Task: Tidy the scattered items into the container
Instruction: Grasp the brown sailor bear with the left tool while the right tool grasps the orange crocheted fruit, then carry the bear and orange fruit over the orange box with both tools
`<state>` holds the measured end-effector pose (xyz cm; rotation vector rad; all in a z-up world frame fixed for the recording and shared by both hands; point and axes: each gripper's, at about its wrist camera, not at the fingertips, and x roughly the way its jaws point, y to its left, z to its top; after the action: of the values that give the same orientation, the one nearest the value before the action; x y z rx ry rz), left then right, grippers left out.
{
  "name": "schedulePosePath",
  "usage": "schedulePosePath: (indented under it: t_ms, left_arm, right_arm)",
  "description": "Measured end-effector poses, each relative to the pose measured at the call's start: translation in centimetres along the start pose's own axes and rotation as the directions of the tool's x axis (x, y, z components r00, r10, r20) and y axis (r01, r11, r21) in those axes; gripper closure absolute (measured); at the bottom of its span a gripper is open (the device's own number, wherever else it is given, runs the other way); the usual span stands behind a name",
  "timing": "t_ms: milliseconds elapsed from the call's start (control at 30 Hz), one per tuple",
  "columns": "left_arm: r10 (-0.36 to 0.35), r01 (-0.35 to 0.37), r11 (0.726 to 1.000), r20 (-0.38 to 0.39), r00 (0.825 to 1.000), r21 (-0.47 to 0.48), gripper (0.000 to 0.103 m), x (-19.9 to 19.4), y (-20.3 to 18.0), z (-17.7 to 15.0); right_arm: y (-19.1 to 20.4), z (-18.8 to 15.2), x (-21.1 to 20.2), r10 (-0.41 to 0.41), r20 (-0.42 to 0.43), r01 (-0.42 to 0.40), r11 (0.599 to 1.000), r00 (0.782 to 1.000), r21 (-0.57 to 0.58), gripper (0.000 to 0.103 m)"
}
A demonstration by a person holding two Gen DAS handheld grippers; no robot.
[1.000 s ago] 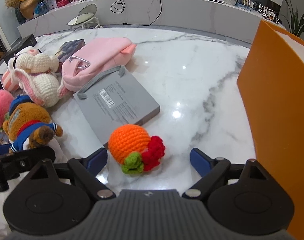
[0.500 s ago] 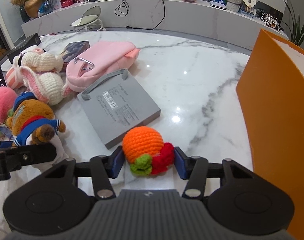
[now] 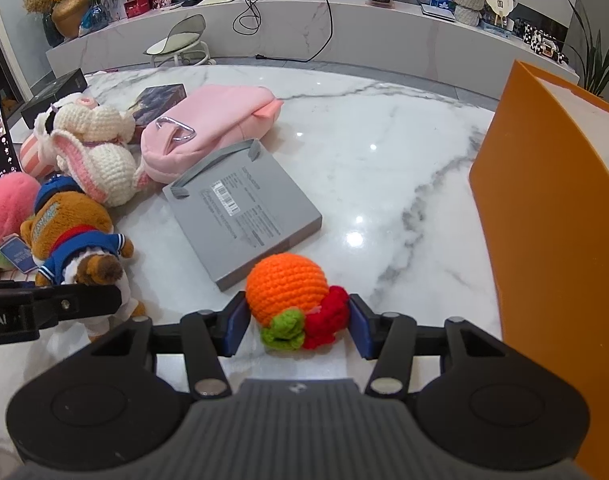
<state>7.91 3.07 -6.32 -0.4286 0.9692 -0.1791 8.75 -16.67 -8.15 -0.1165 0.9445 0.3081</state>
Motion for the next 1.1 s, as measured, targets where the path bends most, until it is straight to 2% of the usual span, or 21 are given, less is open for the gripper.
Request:
schedulePosePath:
  t_ms: [133,533,933,1100]
  left_arm:
    - [-0.006,0.006,1.0,0.0,1.0,-0.014,0.056,-0.3,0.0,0.1]
    - [0.023,-0.023,0.999,0.023,0.999,0.035,0.058,-2.1,-1.0,-0.4]
    - [0.037,-0.038,0.999,0.055,0.998,0.027,0.058,-4.6,-1.7,-0.3]
    - [0.033,-0.037,0.998,0.083,0.996,0.056,0.058,-5.9,-2.9,-0.4]
  right_arm:
    - [0.0,0.0,-0.3,0.002,0.003,-0.002,1.0,1.0,-0.001,0.048]
    - [0.0,0.0,-2.1,0.016,0.034,-0.016,1.0,0.999,-0.003,0.048]
    - [0.5,-0.5,-5.6,0.023,0.081,-0.021,1.0,0.996,-0.018,0.048]
    - [0.4,-0.4,-8.1,0.017,0.119,-0.016,1.0,0.993,-0.009,0.048]
